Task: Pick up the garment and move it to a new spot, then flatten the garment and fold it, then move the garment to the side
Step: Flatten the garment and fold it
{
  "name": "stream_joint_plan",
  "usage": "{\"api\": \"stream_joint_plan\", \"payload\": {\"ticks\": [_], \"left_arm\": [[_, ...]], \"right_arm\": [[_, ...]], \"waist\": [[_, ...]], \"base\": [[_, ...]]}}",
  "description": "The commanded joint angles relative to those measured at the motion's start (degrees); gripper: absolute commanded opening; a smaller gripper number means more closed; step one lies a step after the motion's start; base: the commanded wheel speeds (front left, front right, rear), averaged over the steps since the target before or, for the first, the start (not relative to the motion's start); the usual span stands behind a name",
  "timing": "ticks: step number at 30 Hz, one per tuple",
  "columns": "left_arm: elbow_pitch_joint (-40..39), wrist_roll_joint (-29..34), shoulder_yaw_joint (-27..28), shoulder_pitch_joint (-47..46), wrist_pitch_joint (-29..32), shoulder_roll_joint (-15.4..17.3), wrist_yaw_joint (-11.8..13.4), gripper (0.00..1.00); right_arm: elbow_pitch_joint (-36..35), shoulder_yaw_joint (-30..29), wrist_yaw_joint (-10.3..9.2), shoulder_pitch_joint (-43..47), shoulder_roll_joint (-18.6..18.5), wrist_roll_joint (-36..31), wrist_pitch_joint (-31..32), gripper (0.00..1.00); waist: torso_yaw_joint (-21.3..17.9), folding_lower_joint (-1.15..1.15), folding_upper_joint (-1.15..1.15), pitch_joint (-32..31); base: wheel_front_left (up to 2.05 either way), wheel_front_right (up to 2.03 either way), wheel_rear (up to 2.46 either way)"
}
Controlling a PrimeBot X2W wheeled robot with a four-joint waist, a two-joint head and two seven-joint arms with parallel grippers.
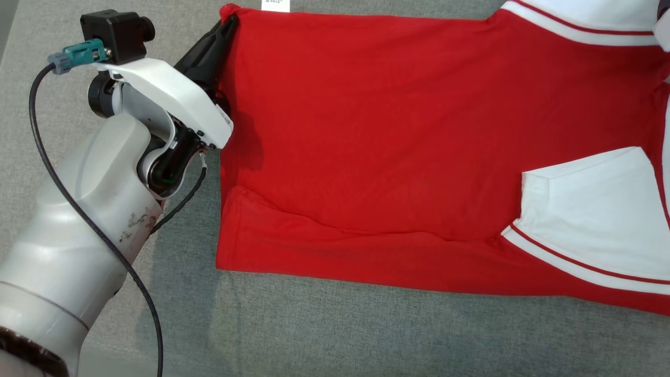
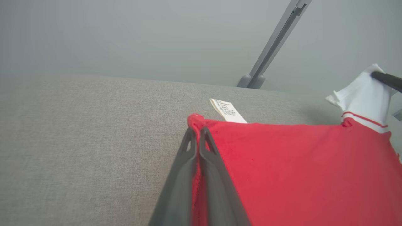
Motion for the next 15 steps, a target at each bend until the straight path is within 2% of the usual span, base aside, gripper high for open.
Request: {"api": "stream_joint_plan", "payload": {"ticks": [1,4,8,12,15], "left_arm": [[-1.2,-0.9,-0.2,1.3,-0.9,1.3,0.0,0.00],[-5.5,-3.3,0.0,4.2,-2.0,3.1,0.0,0.00],[-11.5,-6.2,1.3,10.0,-3.7,7.3,0.0,0.00],[-17.8,-6.1,4.3,16.0,-4.8,10.9,0.0,0.00],[-21.7,-4.8,8.5,21.0,-5.0,12.9,0.4,0.00]], "right_arm": [[-2.5,0.7,-0.02,2.2,-1.1,1.3,-1.5,0.00],[-8.0,0.9,-0.02,6.5,-2.8,3.9,-3.1,0.00],[-18.0,-0.3,-0.02,15.0,-5.2,8.6,-4.5,0.00],[-27.6,-4.0,-0.02,25.2,-7.1,11.8,-6.0,0.00],[-33.2,-7.8,-0.02,33.2,-7.8,12.3,-6.9,0.00]], "waist": [[-0.3,0.00,0.00,-0.7],[-1.2,0.00,0.00,-1.5],[-3.1,0.00,0.00,-2.7],[-4.6,0.00,0.00,-3.6],[-5.7,0.00,0.00,-4.3]], "base": [[0.00,0.00,0.00],[0.00,0.00,0.00],[0.00,0.00,0.00],[0.00,0.00,0.00],[0.00,0.00,0.00]]}}
